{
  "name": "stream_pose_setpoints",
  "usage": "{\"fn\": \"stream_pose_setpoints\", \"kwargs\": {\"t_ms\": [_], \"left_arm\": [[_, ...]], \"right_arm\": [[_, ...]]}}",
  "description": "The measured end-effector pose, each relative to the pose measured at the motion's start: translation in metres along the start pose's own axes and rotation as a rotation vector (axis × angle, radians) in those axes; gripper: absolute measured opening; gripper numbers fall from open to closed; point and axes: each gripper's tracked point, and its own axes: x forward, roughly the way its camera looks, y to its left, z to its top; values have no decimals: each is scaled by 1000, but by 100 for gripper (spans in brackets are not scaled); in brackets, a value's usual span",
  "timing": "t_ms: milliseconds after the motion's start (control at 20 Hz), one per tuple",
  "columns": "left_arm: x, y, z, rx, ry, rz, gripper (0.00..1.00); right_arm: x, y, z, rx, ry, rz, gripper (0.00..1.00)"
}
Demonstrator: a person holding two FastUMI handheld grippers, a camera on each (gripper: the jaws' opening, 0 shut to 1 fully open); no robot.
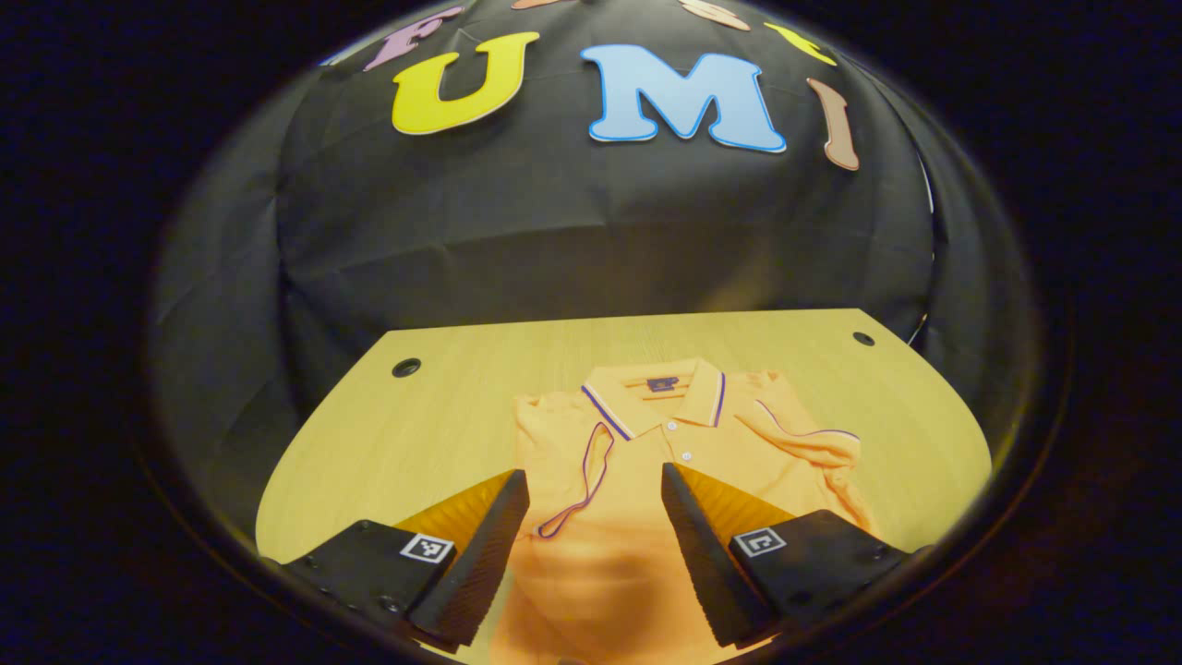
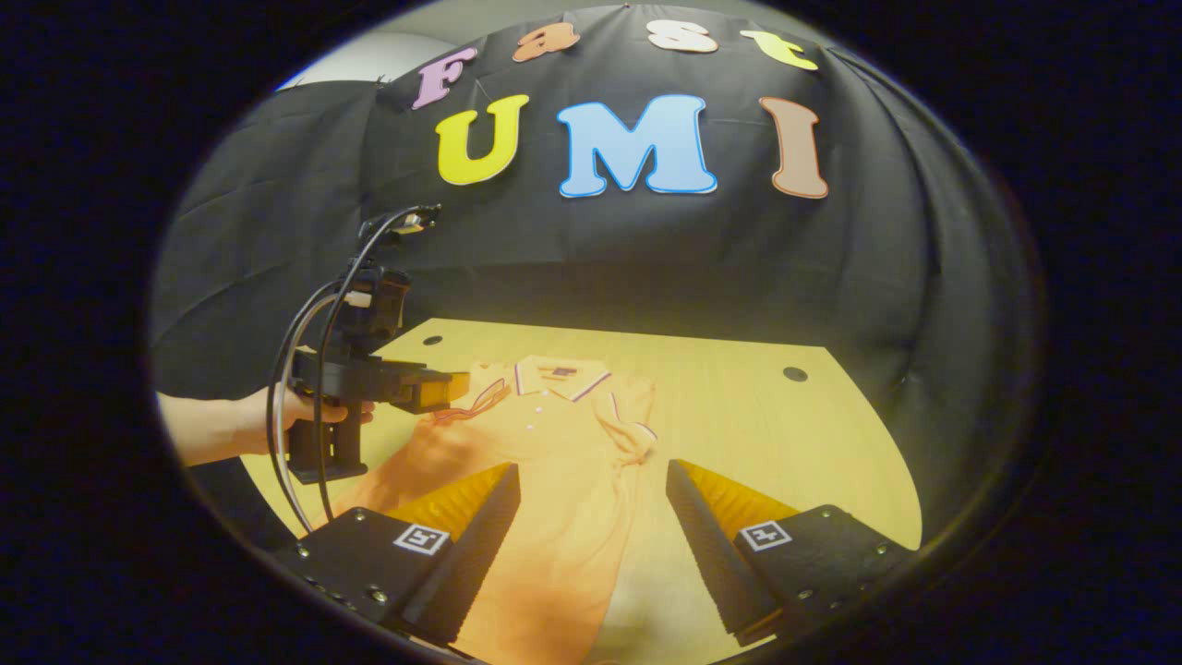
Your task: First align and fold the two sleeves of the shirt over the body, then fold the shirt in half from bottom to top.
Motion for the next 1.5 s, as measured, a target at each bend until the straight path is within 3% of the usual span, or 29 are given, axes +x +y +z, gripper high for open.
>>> {"fn": "stream_pose_setpoints", "kwargs": {"t_ms": [450,850,1500], "left_arm": [[-92,2,-28,44,-63,-109,96],[-173,19,-95,99,-47,-222,96],[-233,72,-209,68,110,-199,94]], "right_arm": [[-36,20,-35,83,27,-134,98],[-76,45,-87,180,113,-251,98],[-91,56,-184,150,330,-274,98]]}}
